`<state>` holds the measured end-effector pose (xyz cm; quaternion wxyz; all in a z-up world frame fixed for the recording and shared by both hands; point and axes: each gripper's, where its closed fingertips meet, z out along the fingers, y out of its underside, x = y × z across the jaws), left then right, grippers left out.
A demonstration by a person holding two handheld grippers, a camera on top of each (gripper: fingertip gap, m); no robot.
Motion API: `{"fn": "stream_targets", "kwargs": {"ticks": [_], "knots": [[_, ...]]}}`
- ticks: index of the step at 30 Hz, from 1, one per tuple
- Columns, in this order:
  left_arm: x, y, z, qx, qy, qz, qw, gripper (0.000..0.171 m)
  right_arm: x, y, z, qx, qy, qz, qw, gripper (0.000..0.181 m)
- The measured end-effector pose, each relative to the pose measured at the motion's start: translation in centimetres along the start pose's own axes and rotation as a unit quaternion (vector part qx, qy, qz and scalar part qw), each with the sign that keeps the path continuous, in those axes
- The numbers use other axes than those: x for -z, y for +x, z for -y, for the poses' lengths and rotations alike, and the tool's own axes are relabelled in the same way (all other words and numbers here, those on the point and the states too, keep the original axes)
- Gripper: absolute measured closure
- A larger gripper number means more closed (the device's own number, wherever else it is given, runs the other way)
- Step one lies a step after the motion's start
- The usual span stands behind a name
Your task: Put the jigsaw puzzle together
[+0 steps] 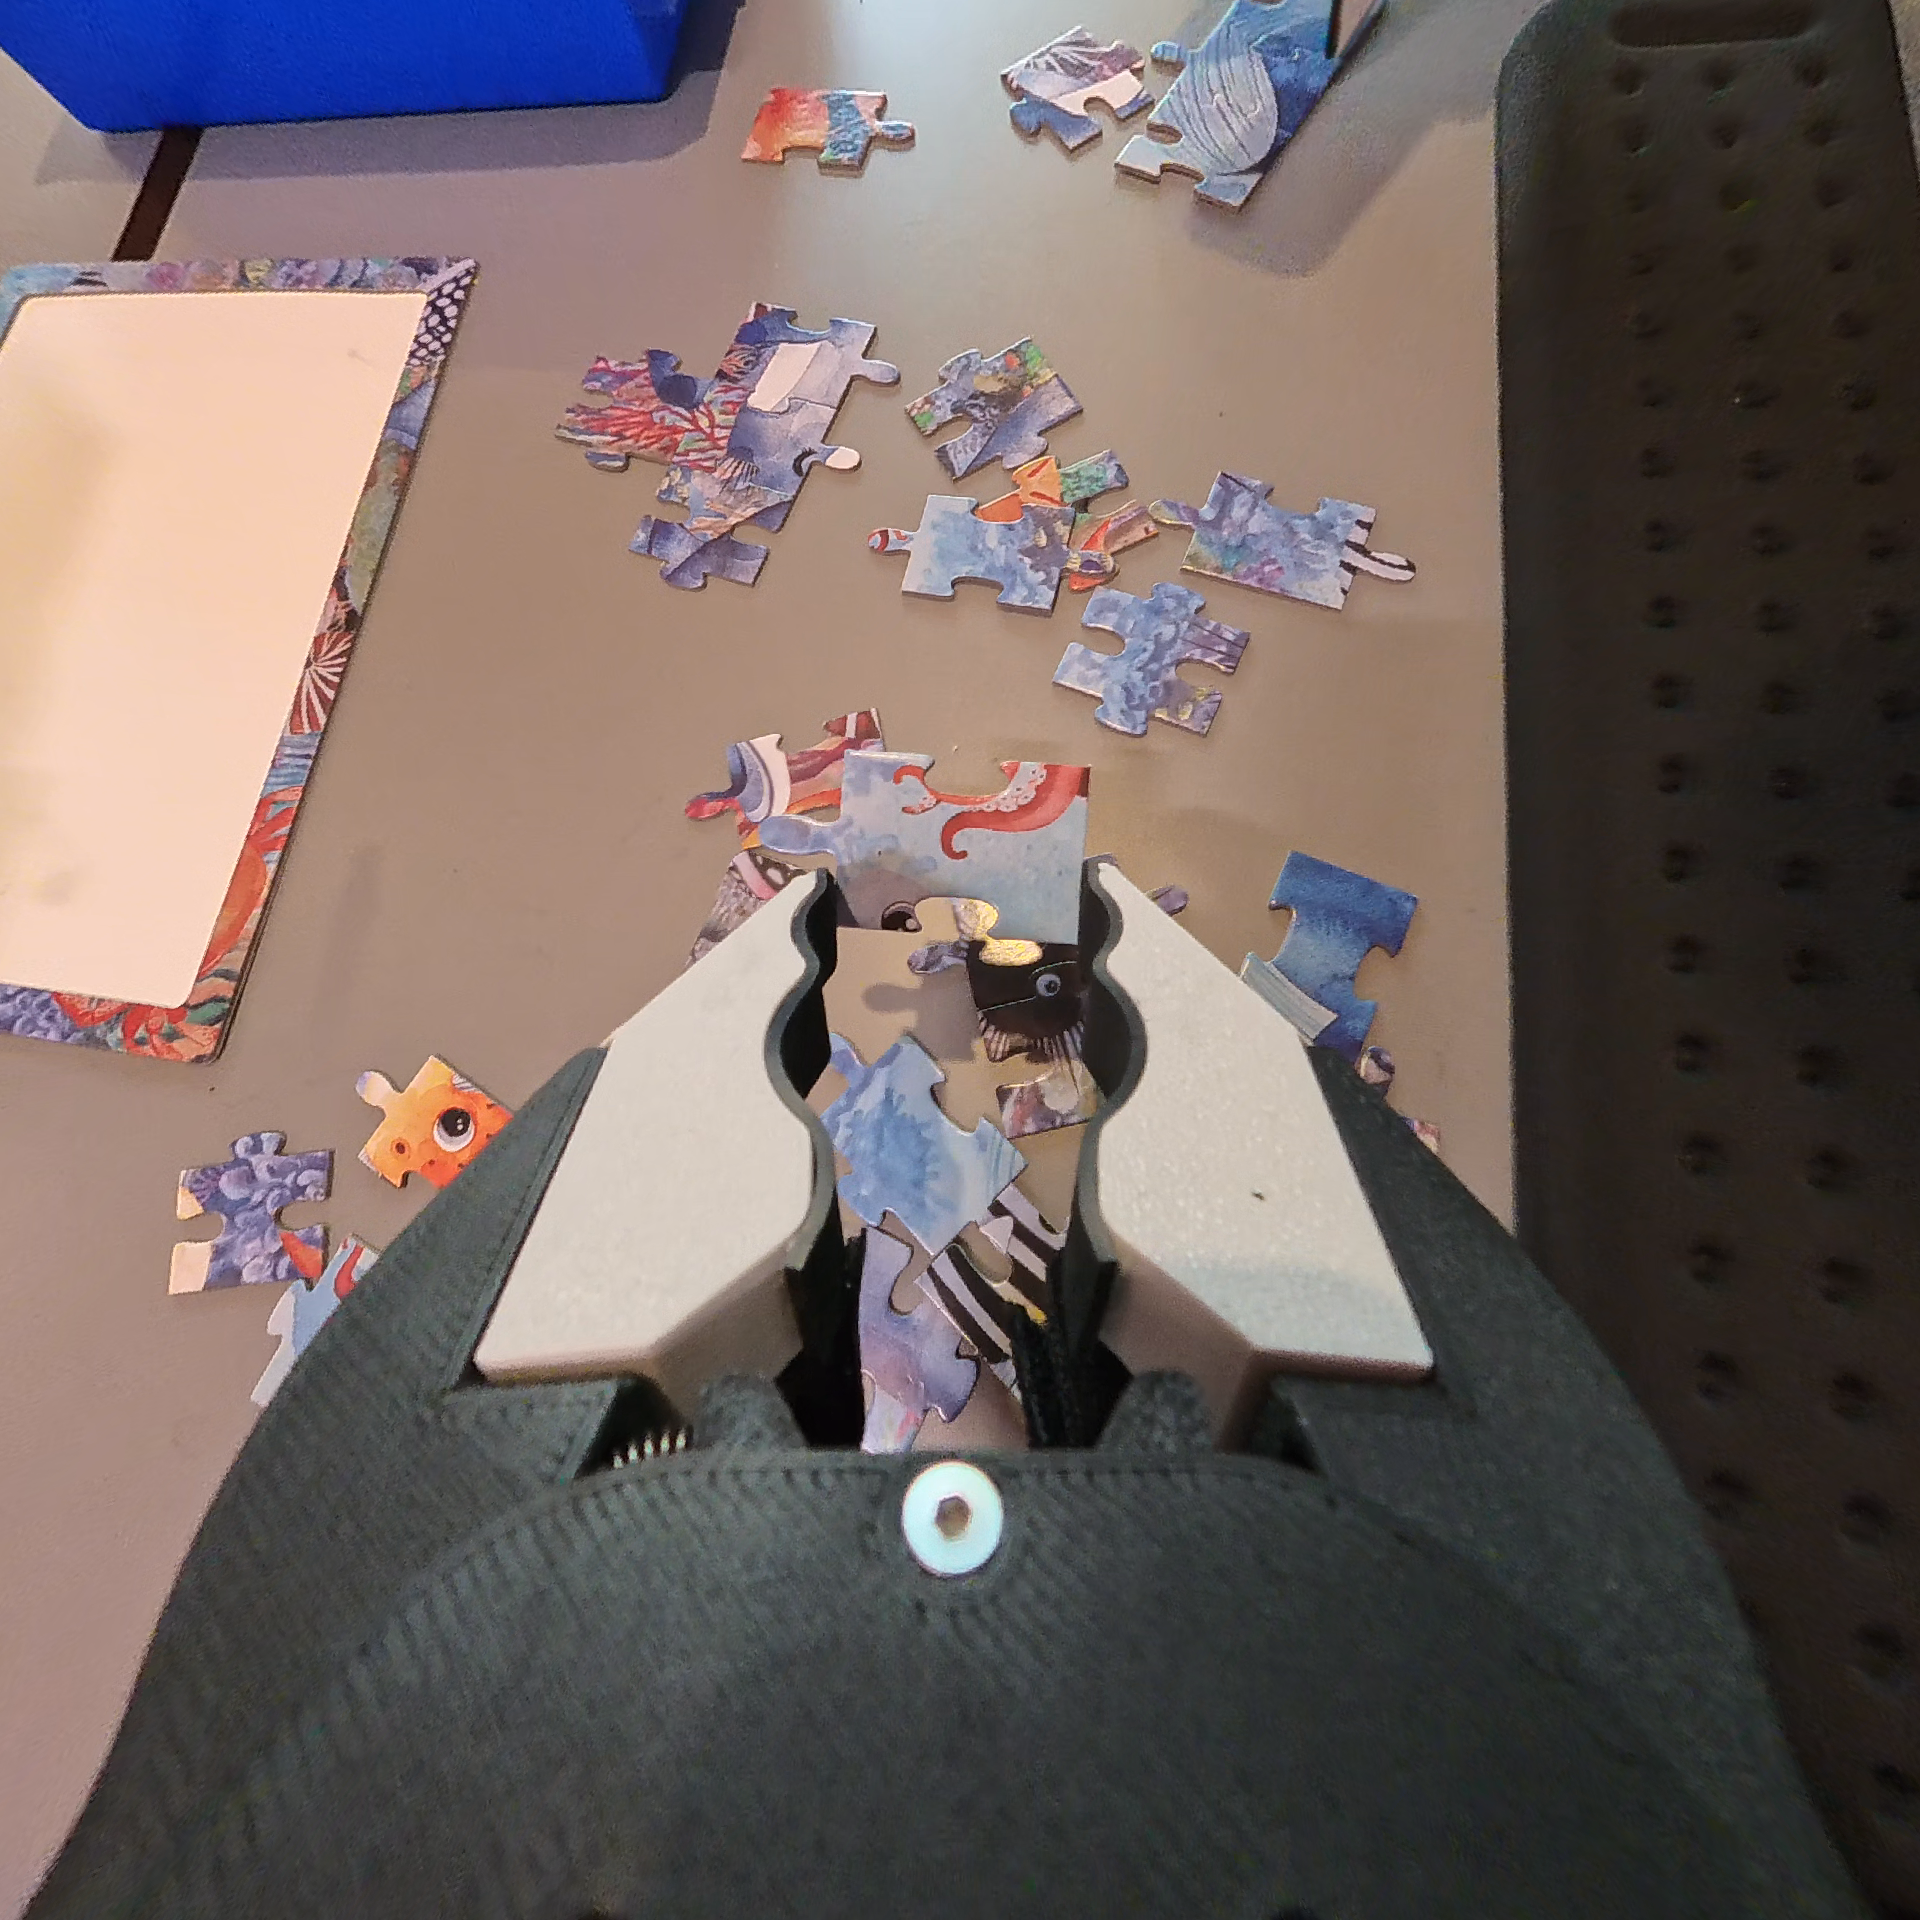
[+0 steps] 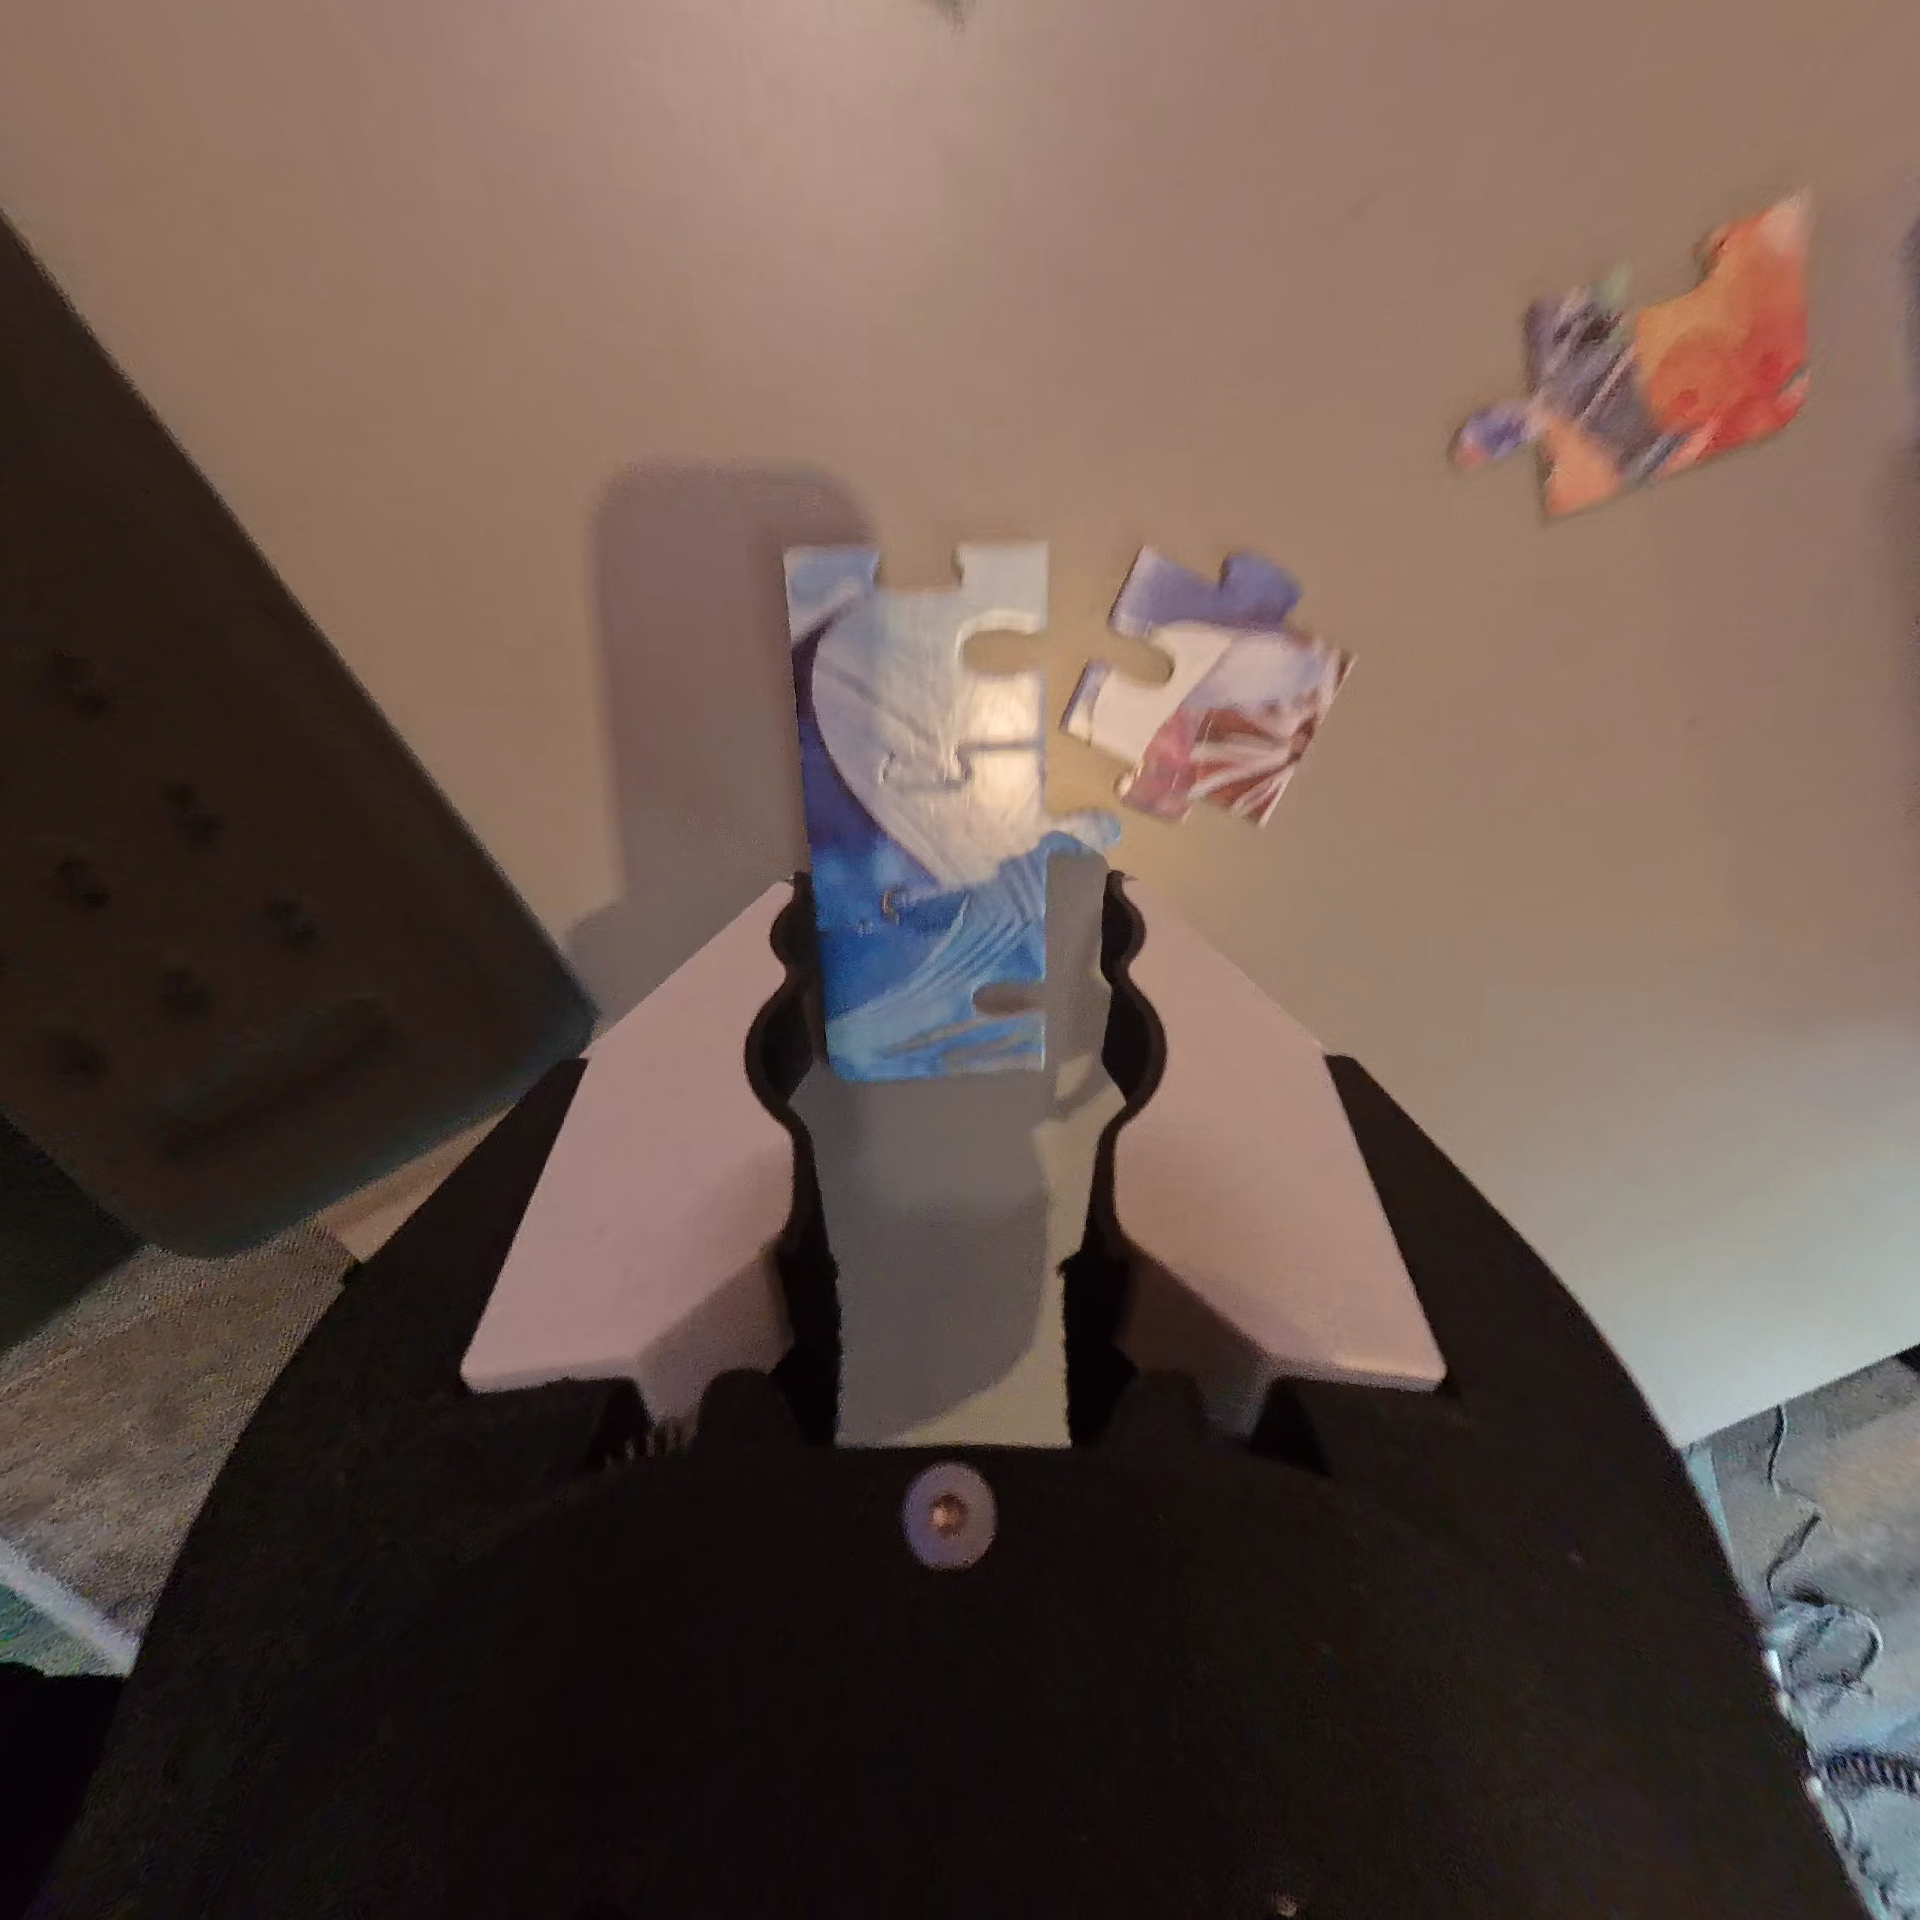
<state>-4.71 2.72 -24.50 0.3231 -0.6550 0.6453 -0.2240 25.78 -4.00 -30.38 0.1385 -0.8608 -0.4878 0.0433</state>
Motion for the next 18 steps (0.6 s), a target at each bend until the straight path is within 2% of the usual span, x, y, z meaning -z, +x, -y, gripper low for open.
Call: {"fn": "stream_targets", "kwargs": {"ticks": [3,6,11,16,18], "knots": [[-0.1,-0.1,-0.1,0.003,0.001,-0.001,1.000,0.126,0.8,-1.0,5.1,0.023,0.070,0.023,0.997,0.131],[-0.2,-0.1,-0.2,0.002,-0.001,-0.001,1.000,0.126,-0.1,-2.1,10.2,0.057,0.108,0.044,0.992,0.132],[0.5,-0.7,-0.4,-0.002,-0.001,0.014,1.000,0.126,-3.4,-3.1,16.4,0.104,0.125,0.064,0.985,0.125],[1.4,-1.2,-0.2,-0.002,0.010,0.026,1.000,0.126,-6.1,-3.3,18.6,0.094,0.113,0.103,0.984,0.120],[1.5,-1.3,-0.1,-0.001,0.013,0.026,1.000,0.126,-6.1,-3.4,19.0,0.094,0.117,0.112,0.982,0.131]]}}
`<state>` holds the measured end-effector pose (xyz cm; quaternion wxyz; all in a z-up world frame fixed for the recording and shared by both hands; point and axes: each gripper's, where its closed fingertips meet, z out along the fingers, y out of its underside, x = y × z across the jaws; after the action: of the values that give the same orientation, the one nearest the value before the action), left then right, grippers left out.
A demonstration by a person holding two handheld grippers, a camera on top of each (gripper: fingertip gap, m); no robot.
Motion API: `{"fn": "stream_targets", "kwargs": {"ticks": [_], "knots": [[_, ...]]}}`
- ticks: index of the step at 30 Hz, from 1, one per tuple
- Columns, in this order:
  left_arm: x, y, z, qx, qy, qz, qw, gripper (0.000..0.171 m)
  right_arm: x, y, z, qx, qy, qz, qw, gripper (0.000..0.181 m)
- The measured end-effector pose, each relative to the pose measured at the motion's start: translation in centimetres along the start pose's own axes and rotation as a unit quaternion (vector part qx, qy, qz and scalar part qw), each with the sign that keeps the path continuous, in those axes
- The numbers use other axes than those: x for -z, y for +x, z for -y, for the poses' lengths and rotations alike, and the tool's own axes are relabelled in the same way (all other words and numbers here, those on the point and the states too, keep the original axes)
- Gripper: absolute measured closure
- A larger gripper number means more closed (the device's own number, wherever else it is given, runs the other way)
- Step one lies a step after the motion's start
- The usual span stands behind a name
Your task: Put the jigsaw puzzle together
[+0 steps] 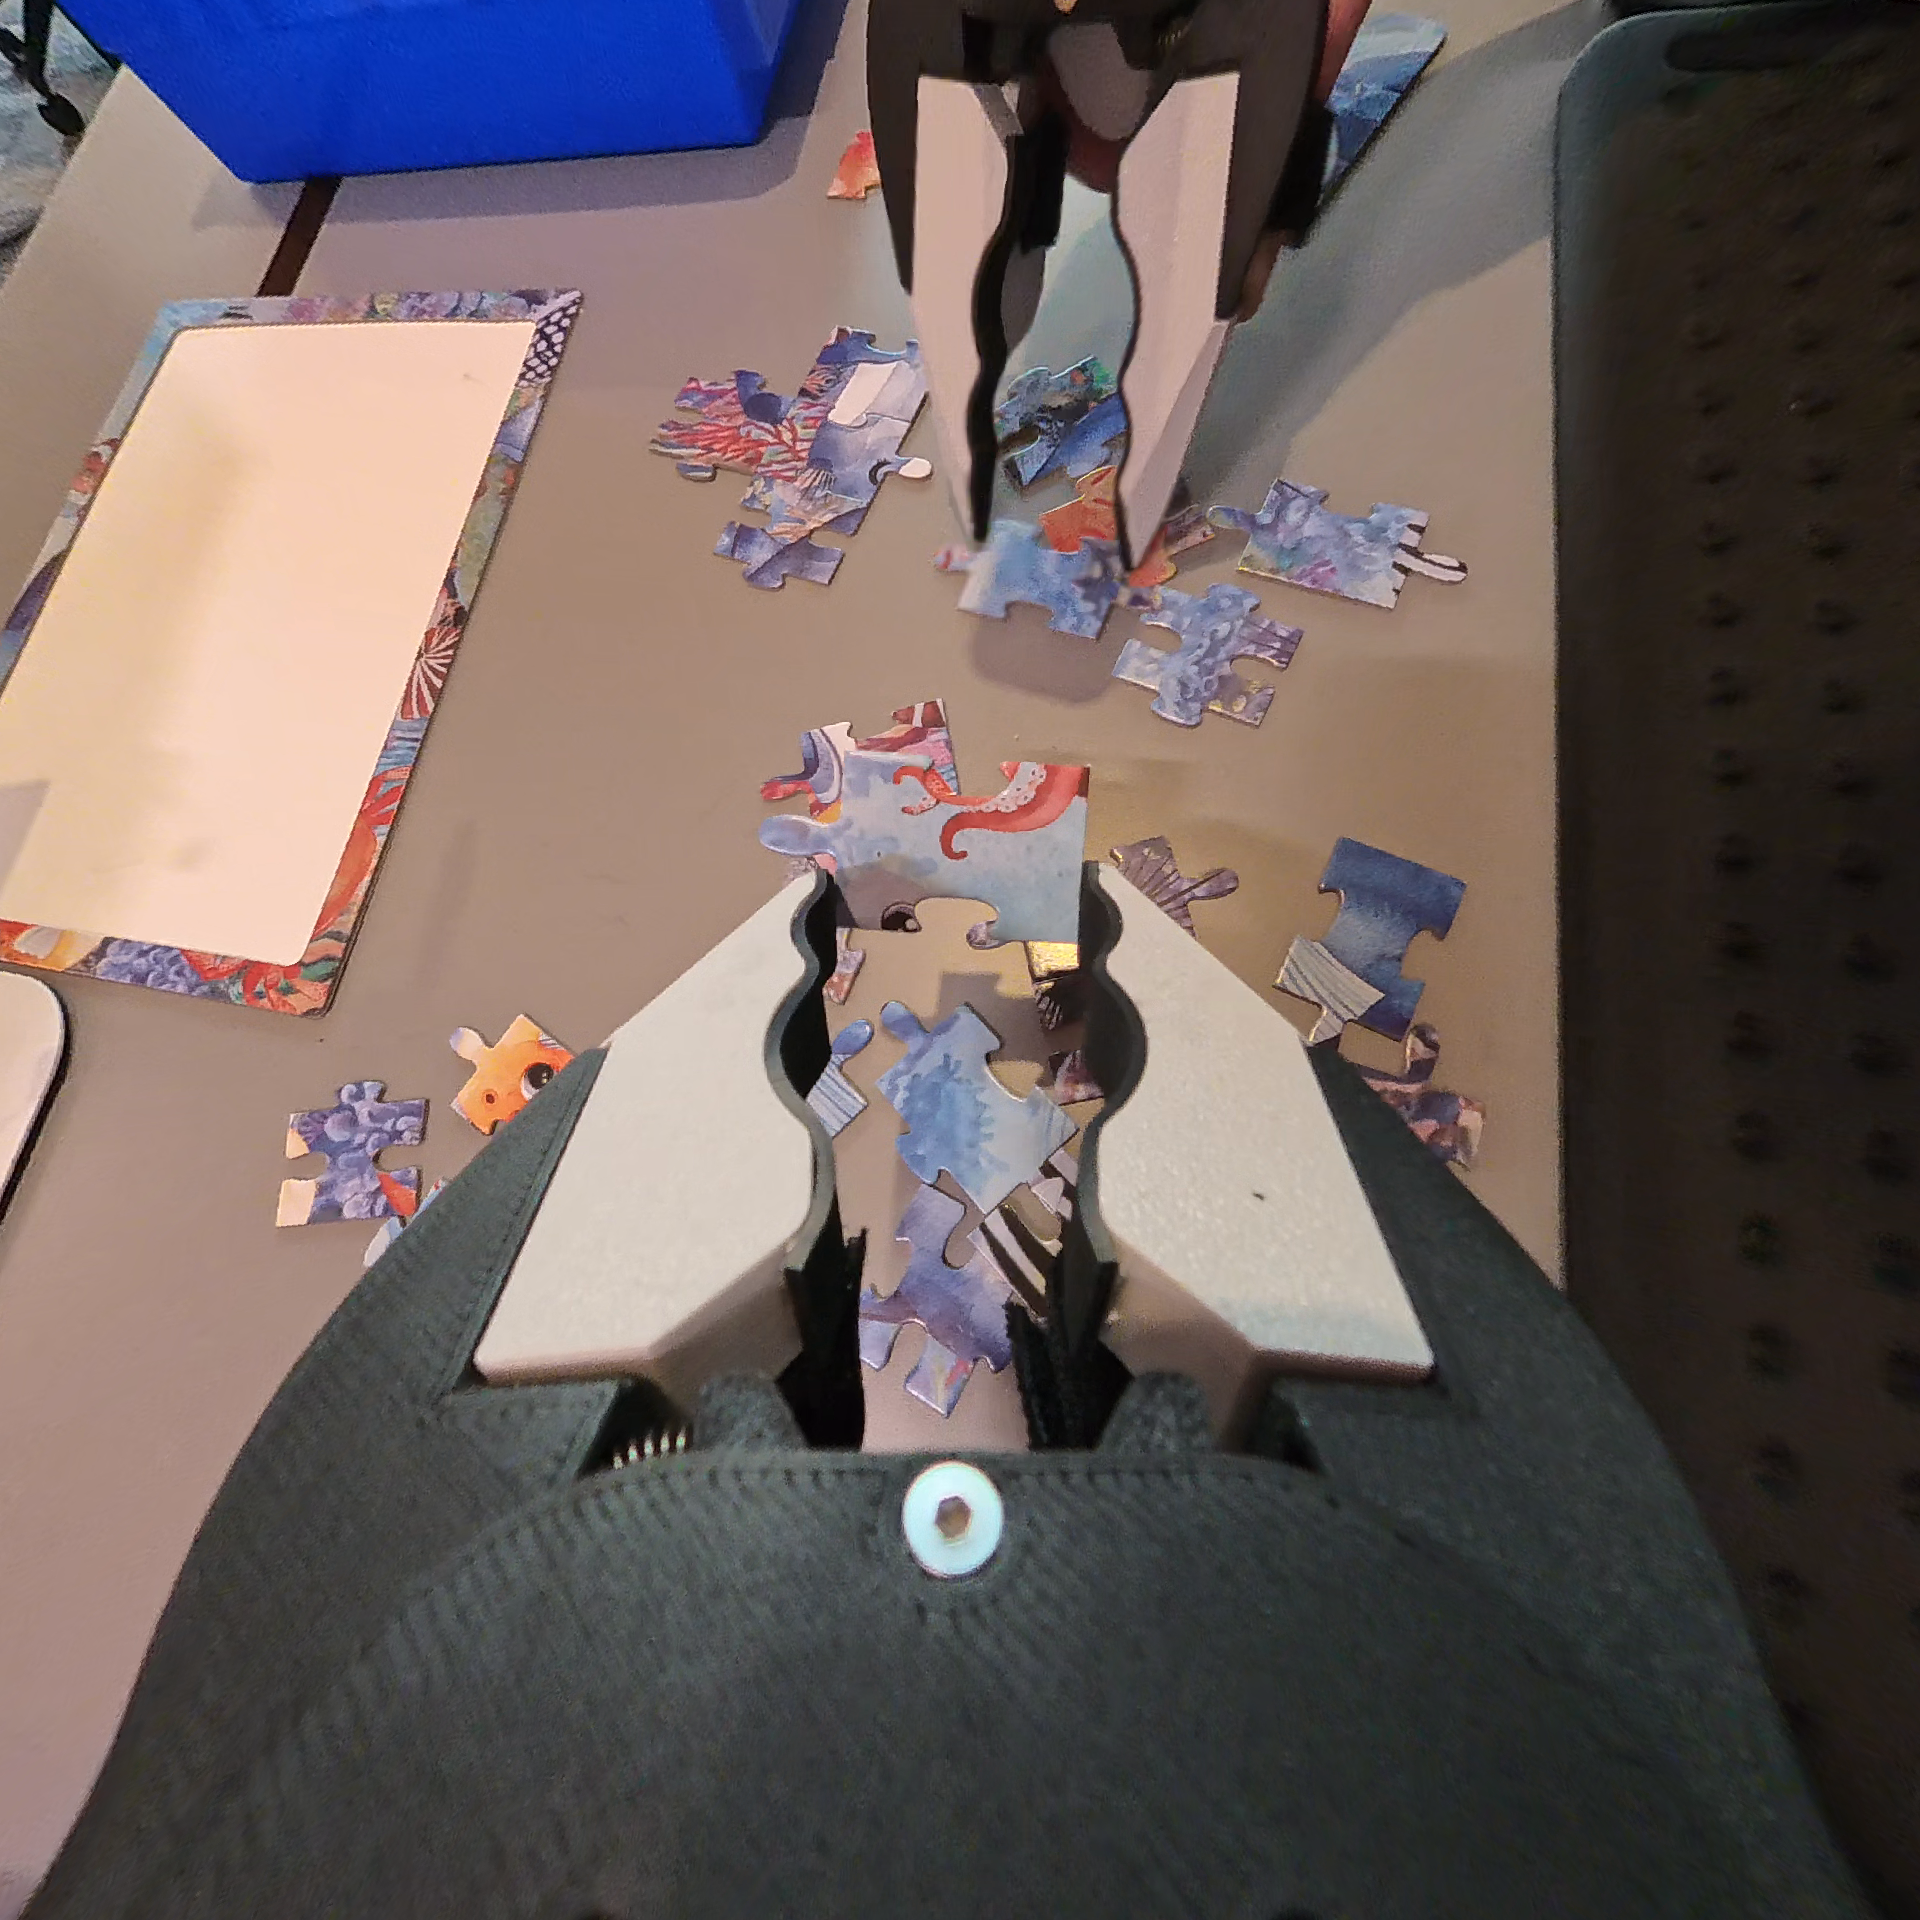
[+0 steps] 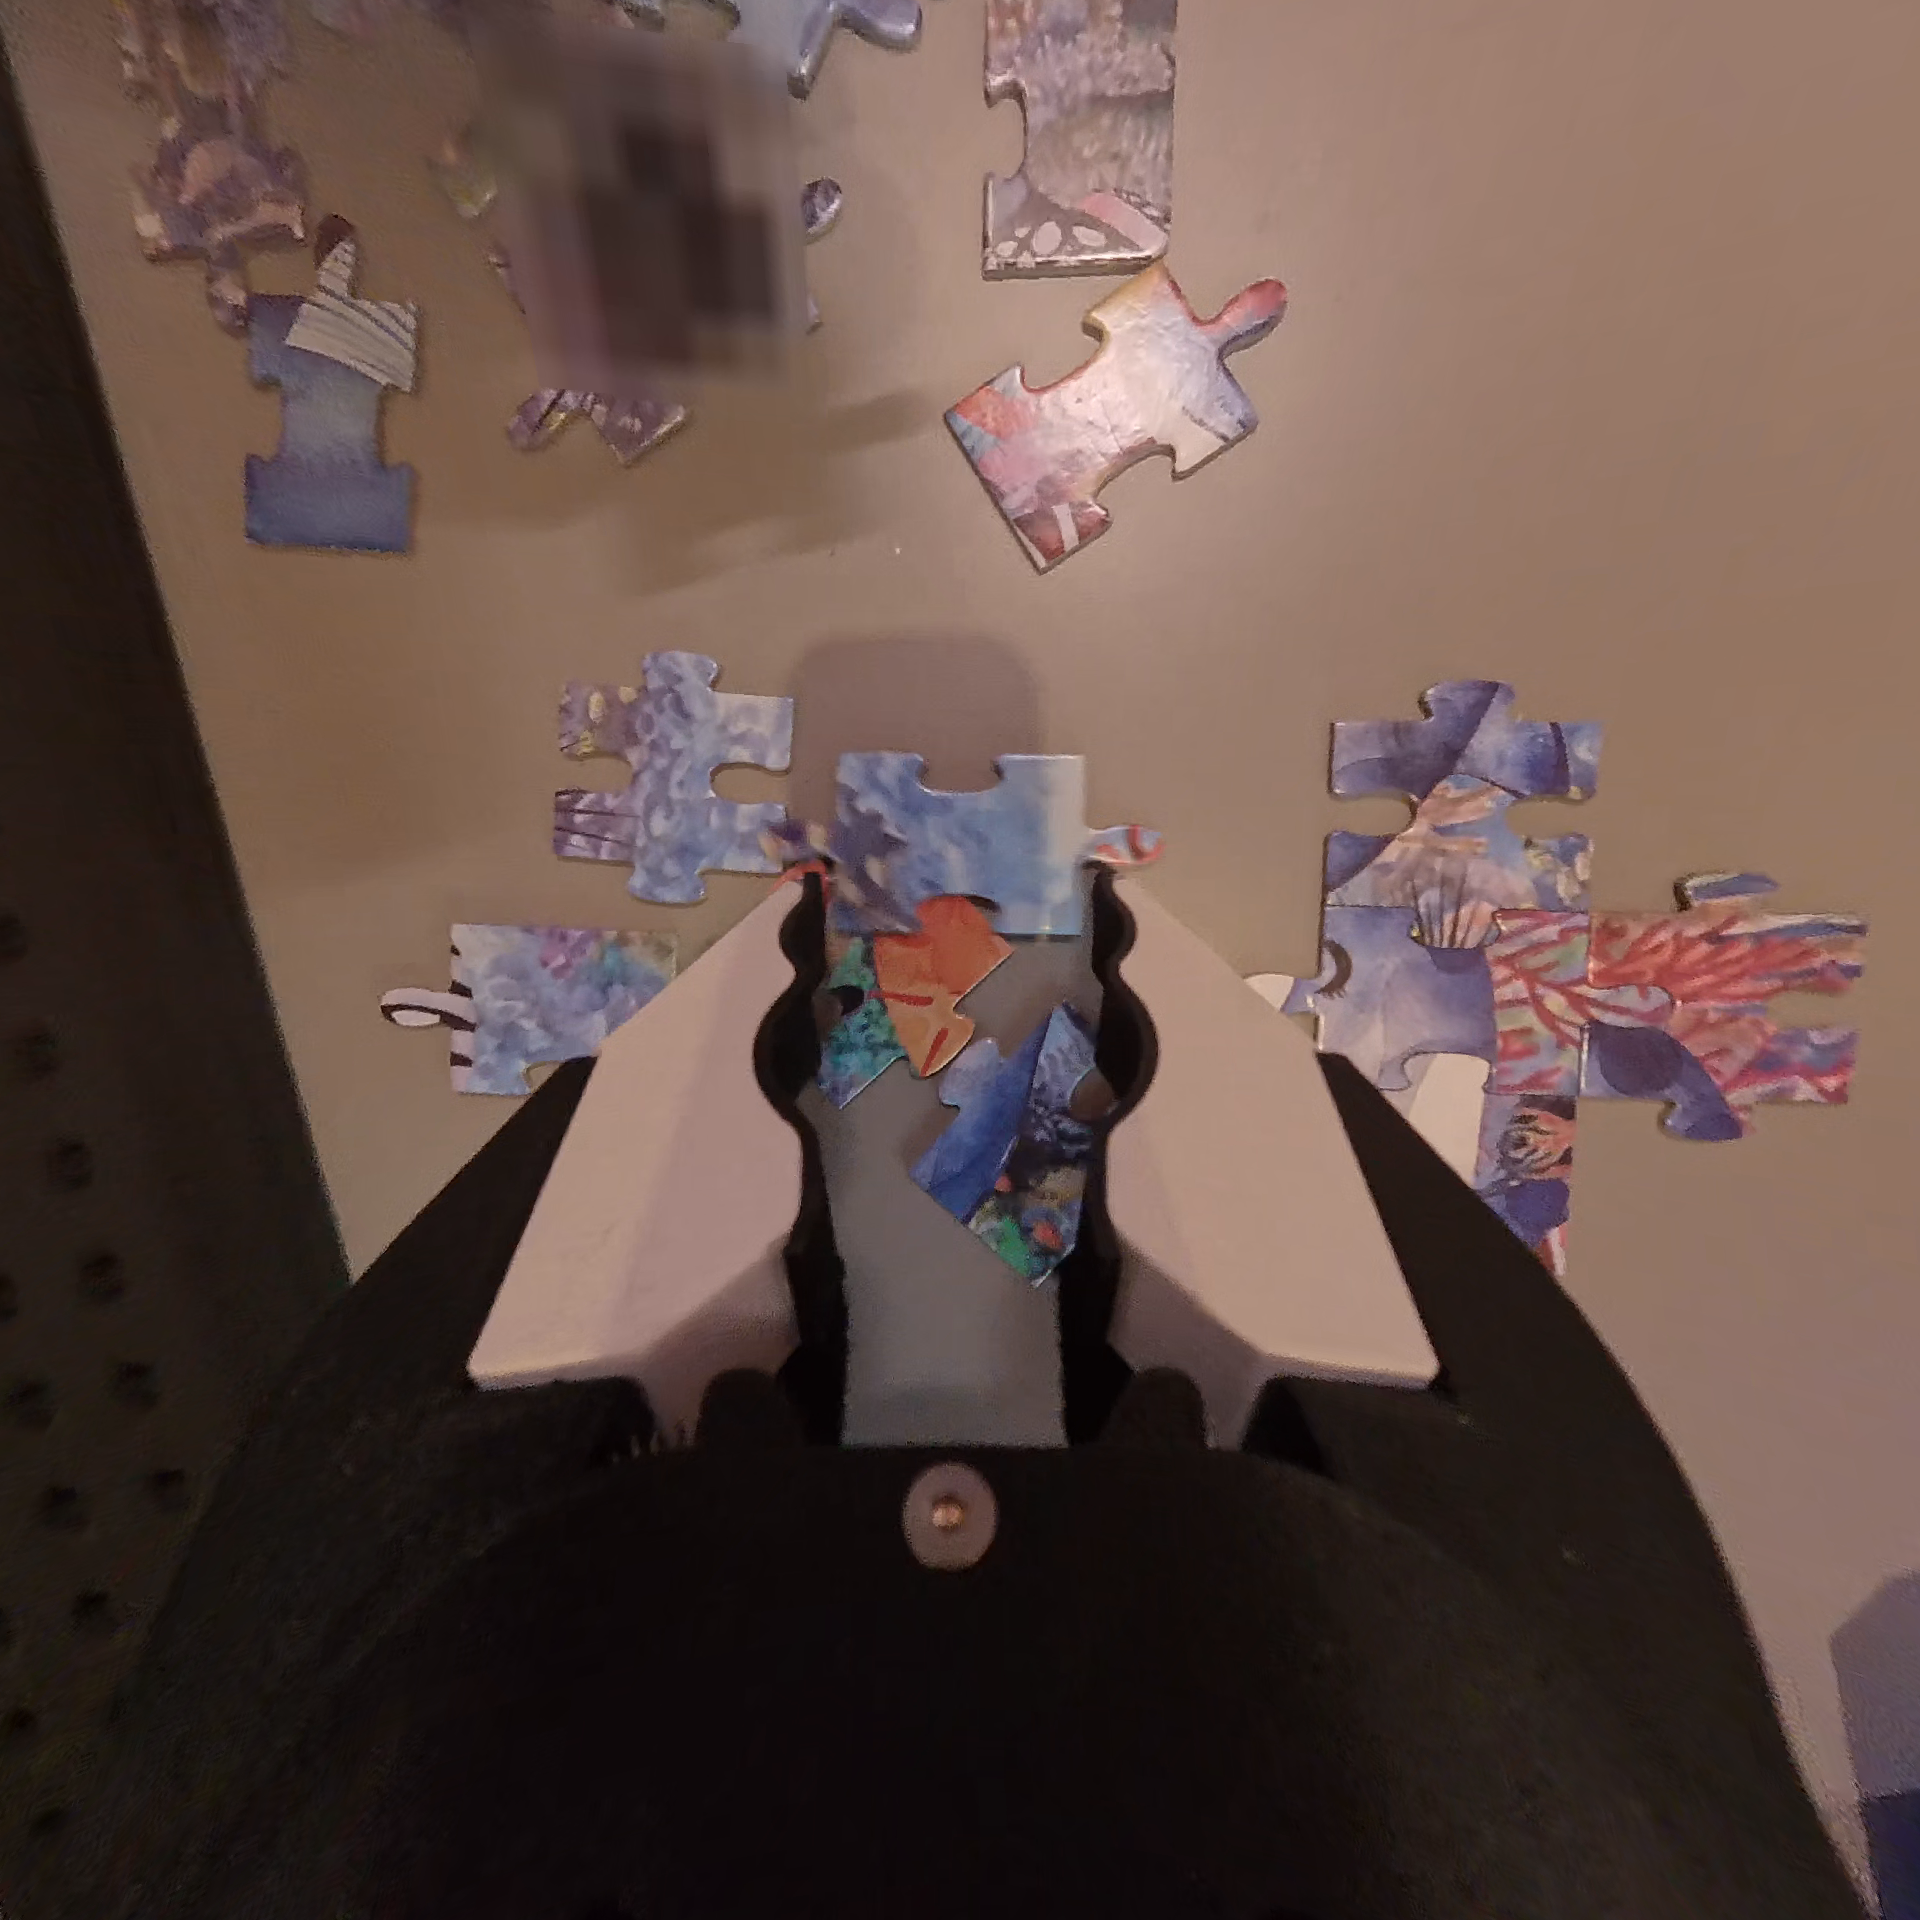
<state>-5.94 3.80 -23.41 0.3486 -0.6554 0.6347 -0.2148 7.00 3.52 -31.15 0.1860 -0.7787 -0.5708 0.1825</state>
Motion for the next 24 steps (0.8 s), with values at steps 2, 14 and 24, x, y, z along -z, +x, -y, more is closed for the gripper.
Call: {"fn": "stream_targets", "kwargs": {"ticks": [2,14,24], "knots": [[0.0,-0.1,0.0,-0.001,0.001,0.000,1.000,0.126,0.0,0.1,0.0,0.006,-0.003,-0.003,1.000,0.137],[0.3,-0.3,0.2,-0.001,0.007,0.005,1.000,0.126,5.0,1.0,-3.4,-0.002,0.012,-0.054,0.998,0.138],[-0.2,-0.1,0.1,-0.001,0.000,0.003,1.000,0.126,7.7,5.9,-8.0,0.008,-0.046,-0.122,0.991,0.138]]}}
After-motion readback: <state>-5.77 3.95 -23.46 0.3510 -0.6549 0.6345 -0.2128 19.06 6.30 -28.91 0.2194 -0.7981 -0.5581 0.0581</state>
